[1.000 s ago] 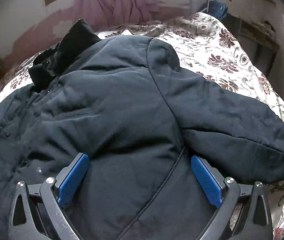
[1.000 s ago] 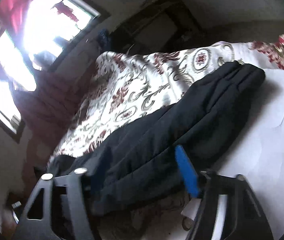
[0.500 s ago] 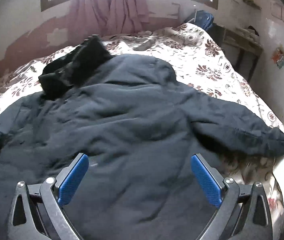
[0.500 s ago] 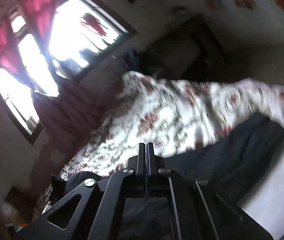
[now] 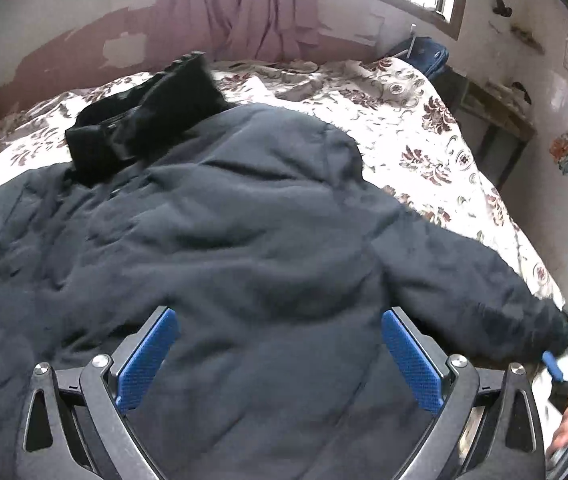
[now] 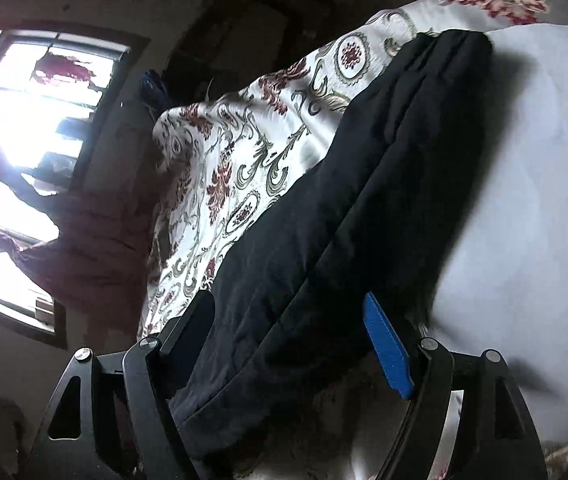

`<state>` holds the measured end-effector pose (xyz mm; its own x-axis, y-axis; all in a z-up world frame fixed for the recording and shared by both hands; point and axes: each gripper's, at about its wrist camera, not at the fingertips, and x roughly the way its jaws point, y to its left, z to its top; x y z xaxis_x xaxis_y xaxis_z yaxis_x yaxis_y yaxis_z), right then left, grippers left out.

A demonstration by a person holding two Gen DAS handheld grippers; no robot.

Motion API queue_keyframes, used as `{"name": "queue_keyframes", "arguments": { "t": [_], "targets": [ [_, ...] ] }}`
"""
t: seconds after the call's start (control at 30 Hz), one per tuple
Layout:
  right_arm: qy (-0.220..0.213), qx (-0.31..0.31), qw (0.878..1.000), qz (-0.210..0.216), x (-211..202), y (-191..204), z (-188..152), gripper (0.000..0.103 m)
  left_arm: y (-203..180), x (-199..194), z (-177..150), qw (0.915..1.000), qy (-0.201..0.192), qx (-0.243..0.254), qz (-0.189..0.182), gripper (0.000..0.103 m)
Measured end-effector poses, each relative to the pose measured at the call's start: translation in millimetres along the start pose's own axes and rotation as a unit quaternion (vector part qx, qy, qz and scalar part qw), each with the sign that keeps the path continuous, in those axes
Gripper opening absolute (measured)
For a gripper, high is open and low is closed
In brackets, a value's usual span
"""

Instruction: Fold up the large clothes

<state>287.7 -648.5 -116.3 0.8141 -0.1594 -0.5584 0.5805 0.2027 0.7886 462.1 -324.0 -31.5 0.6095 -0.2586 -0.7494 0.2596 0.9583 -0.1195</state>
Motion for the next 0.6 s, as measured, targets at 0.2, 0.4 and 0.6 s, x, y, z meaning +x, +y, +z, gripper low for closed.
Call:
{"name": "queue_keyframes", "arguments": {
  "t": [0.2,0.4,0.6],
  "targets": [
    [0.007,-0.008,1.0,-0.016,9.1,-0.4,1.0,0.033,-41.2,46.9,3.4,0.9971,0.04,0.042,0.05,0.103],
    [-0.007,-0.028,1.0,0.002,2.6,1.5,6.7,0.003,-44.2,55.5,-0.9,0.9956,0.045,0.054,0.063,0.103],
    [-0.05,-0.073,0.995,0.035,-20.3,21.9,8.0,0.002,-35.3,49.9,-0.1,0.9968,0.055,0.046,0.037,0.103]
  ]
}}
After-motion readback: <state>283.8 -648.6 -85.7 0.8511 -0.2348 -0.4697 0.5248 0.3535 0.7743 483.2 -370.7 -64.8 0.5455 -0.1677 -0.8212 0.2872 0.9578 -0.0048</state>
